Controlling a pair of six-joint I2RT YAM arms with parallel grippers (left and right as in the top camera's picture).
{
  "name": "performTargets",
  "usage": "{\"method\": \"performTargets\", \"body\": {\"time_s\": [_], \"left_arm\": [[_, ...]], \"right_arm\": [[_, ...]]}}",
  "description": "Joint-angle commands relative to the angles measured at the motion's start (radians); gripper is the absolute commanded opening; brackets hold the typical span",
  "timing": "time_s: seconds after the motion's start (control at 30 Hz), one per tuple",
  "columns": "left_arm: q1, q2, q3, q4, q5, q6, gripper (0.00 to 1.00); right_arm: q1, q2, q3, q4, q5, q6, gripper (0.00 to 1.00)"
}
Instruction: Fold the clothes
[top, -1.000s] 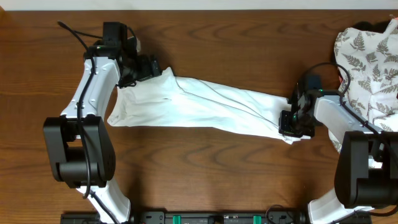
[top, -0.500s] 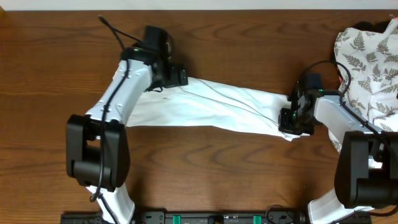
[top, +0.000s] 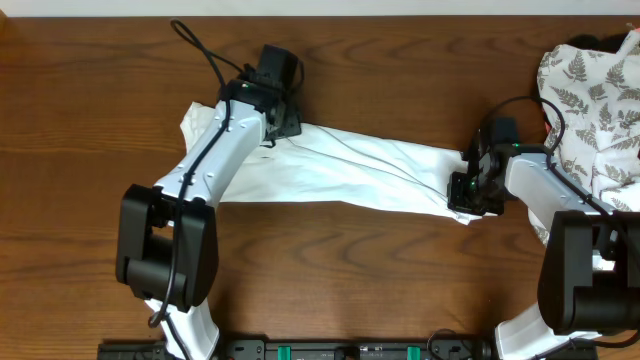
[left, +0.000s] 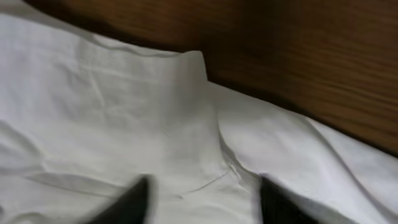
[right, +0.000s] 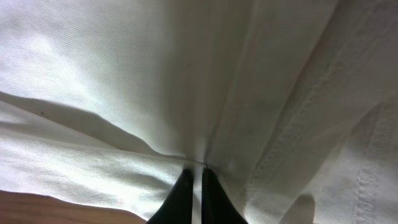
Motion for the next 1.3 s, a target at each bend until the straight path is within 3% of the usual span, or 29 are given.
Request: {"method": "performTargets", "body": {"time_s": [0.0,0.13,0.47,0.77,0.83,1.0,1.27], "left_arm": [[0.0,0.009,0.009,0.003,-0.035,-0.048,0.33],[-0.01,0.032,0.007,-0.005,-0.035,-0.197,0.35],[-0.016,0.117,0.007,0.004,-0.107,-0.406,0.41],[-0.016,0.197,0.007,0.068,-0.111,-0.424,0.6],[-0.016,0.196,0.007,0.079,-0.111,-0.423,0.6],[-0.016,0.193,0.007,0.069,-0.133,-0.385,0.14],[-0.016,0.139,0.047,-0.041,-0.232,-0.336,0.09]], "right_arm": [[0.005,0.017,-0.015,0.026,0.003,-0.004,0.07],[0.005,0.017,-0.015,0.029,0.003,-0.004,0.07],[0.005,0.017,-0.015,0.037,0.003,-0.004,0.07],[0.005,0.017,-0.015,0.04,0.003,-0.004,0.07],[0.005,0.017,-0.015,0.04,0.003,-0.004,0.07],[0.005,0.017,-0.015,0.04,0.003,-0.004,0.07],[0.005,0.017,-0.015,0.048,0.003,-0.004,0.07]]}}
